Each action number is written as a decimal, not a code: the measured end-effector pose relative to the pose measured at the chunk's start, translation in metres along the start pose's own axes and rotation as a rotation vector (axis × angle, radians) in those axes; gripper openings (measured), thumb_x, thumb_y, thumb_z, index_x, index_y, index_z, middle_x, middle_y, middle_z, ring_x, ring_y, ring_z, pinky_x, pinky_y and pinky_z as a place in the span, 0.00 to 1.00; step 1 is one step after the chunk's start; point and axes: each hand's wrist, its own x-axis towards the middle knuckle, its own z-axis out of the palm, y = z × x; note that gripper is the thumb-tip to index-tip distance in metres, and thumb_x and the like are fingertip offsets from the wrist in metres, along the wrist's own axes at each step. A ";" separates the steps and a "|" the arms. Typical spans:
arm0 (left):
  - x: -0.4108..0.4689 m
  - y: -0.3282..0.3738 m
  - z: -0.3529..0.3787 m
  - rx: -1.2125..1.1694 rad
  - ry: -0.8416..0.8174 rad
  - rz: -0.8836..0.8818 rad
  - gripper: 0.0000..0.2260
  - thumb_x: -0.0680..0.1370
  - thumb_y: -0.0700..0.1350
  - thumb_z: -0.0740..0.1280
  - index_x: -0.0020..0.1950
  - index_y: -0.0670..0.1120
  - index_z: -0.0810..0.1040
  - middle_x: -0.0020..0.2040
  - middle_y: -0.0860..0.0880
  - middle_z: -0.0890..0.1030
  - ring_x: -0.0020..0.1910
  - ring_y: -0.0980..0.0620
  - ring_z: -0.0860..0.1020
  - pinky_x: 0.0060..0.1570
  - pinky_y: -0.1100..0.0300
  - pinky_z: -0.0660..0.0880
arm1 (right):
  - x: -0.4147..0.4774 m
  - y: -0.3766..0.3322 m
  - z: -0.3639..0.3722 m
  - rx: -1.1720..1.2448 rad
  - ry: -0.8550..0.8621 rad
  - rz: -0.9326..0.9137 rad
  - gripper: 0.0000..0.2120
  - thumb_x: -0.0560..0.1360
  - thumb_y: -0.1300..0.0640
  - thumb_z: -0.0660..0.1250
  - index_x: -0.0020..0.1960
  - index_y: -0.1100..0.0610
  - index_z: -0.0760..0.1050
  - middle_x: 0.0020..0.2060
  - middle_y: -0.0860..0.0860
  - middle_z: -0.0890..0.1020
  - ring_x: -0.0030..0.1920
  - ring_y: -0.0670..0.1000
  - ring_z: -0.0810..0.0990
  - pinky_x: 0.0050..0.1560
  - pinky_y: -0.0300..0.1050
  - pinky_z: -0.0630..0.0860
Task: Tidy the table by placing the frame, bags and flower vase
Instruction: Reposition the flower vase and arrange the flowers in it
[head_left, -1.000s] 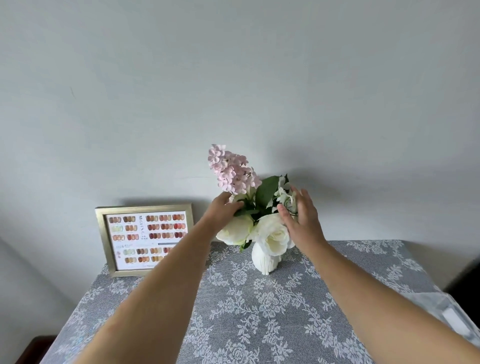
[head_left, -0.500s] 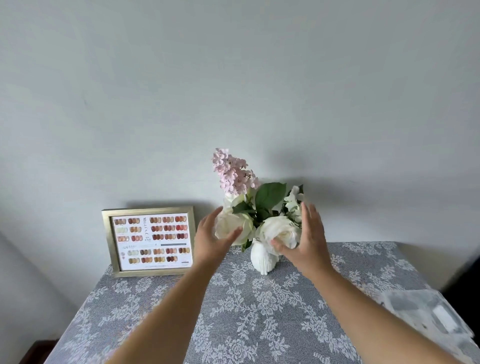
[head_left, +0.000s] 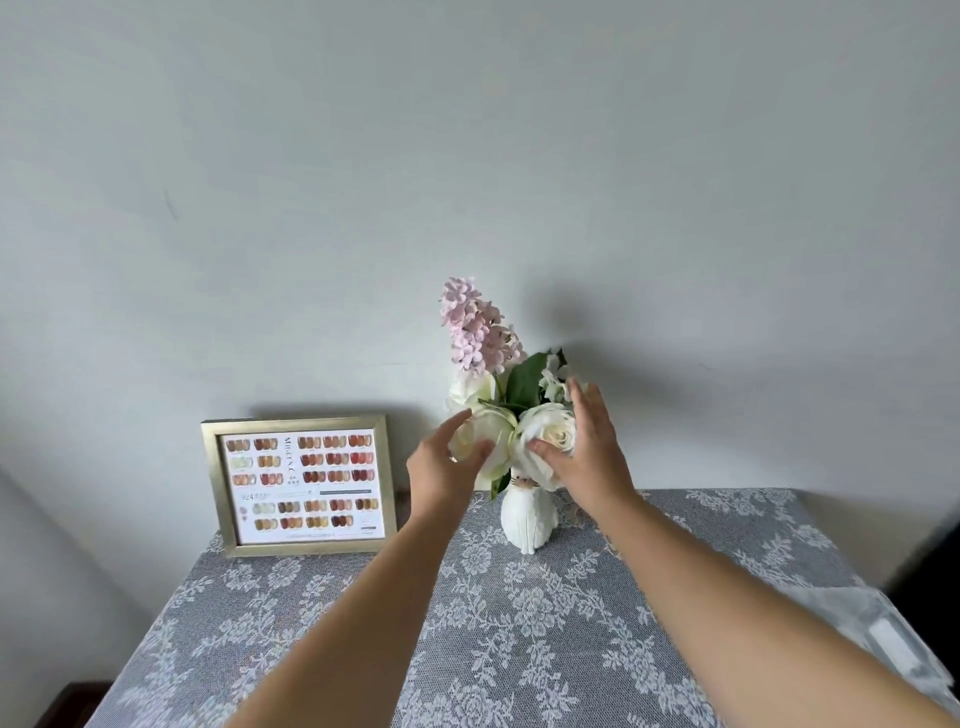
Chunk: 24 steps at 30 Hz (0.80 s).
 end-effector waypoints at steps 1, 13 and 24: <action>0.000 -0.001 -0.001 -0.002 -0.006 0.002 0.23 0.69 0.51 0.73 0.63 0.58 0.74 0.53 0.47 0.81 0.46 0.53 0.76 0.51 0.55 0.77 | 0.000 0.002 -0.001 0.000 0.002 0.002 0.45 0.67 0.47 0.72 0.75 0.48 0.48 0.76 0.53 0.51 0.75 0.52 0.51 0.69 0.52 0.63; 0.007 0.006 -0.039 0.072 -0.006 0.103 0.33 0.64 0.64 0.71 0.65 0.56 0.68 0.63 0.50 0.74 0.57 0.54 0.73 0.55 0.58 0.70 | -0.001 -0.010 -0.027 -0.142 0.132 -0.174 0.29 0.72 0.40 0.60 0.70 0.47 0.62 0.69 0.51 0.67 0.70 0.54 0.62 0.68 0.52 0.60; 0.055 0.088 -0.067 -0.079 0.027 0.301 0.15 0.69 0.47 0.73 0.54 0.53 0.79 0.50 0.56 0.80 0.44 0.60 0.79 0.37 0.79 0.68 | 0.047 -0.066 0.004 -0.182 -0.060 0.006 0.11 0.69 0.47 0.71 0.47 0.51 0.82 0.48 0.51 0.80 0.54 0.54 0.74 0.58 0.50 0.66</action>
